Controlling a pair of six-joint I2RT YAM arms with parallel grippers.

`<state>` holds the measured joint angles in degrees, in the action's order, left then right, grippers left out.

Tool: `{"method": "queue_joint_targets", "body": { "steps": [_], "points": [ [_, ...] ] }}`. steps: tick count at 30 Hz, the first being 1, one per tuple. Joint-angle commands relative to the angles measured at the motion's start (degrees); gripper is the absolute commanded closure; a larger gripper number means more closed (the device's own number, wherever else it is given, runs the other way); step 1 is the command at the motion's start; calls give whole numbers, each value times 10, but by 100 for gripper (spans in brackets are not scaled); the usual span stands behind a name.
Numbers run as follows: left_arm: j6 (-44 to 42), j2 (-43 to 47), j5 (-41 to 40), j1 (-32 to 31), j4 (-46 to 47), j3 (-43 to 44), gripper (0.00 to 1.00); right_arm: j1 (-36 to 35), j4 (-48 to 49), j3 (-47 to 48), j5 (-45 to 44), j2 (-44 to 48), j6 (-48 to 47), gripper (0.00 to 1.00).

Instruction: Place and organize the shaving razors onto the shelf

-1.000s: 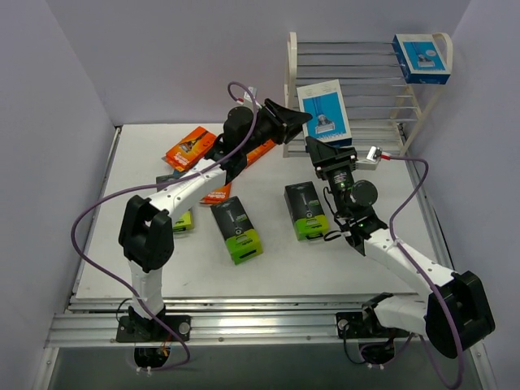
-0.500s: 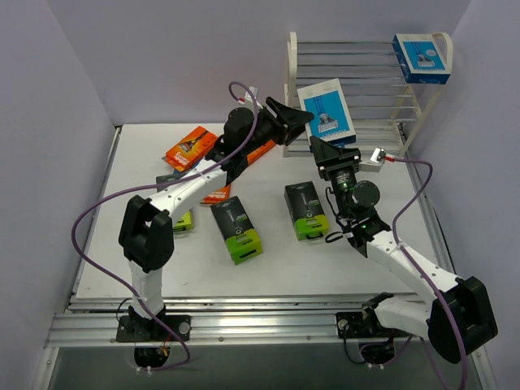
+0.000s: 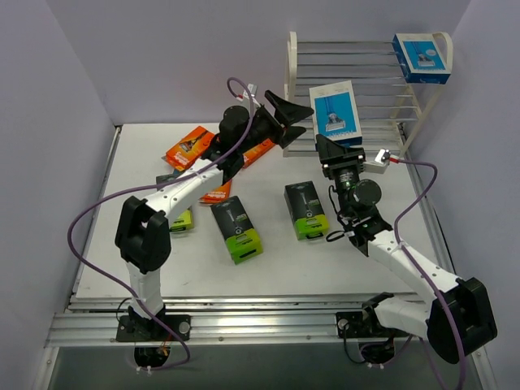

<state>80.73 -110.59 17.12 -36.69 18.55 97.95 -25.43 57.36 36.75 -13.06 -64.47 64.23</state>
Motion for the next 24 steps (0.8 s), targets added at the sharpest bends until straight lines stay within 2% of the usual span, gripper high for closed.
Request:
{"method": "queue_joint_targets", "body": {
  "steps": [1, 3, 7, 9, 11, 14, 16, 24],
  "points": [
    [-28, 69, 36, 18, 11, -14, 6, 9, 34, 19, -7, 33, -22, 100],
    [-59, 90, 55, 40, -3, -35, 6, 12, 14, 24, -2, 42, -31, 100],
    [-130, 167, 101, 97, -30, -132, 6, 29, -16, 47, 16, 47, -39, 100],
    [-201, 193, 113, 120, -68, -165, 6, 40, -30, 67, 32, 41, -41, 100],
    [-289, 231, 96, 149, -132, -198, 6, 60, -40, 95, 47, 30, -39, 100],
    [-391, 283, 41, 157, -185, -236, 6, 90, -46, 126, 82, 7, -31, 100],
    [-420, 311, 12, 157, -213, -251, 6, 107, -45, 141, 105, -6, -20, 100],
    [-489, 339, -7, 164, -241, -323, 6, 175, -79, 254, 176, -87, -8, 100]
  ]
}}
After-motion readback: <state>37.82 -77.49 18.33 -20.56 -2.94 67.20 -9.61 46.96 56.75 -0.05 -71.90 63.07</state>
